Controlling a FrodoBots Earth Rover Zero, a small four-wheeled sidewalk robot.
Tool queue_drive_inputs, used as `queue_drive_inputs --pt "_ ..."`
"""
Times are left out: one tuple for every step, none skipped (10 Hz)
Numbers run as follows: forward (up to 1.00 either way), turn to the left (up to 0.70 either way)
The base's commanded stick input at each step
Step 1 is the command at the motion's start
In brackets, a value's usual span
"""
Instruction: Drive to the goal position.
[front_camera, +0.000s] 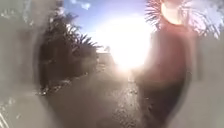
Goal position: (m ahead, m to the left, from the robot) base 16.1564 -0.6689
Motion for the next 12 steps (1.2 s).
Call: queue_drive_inputs --pt "1.0 0.0" --pt "1.0 0.0" --pt "1.0 0.0" --pt "1.0 0.0" --pt "1.0 0.0" --pt "1.0 0.0" --pt "1.0 0.0" --pt "1.0 0.0" --pt "1.0 0.0" --pt "1.0 0.0" --pt "1.0 0.0" --pt "1.0 0.0"
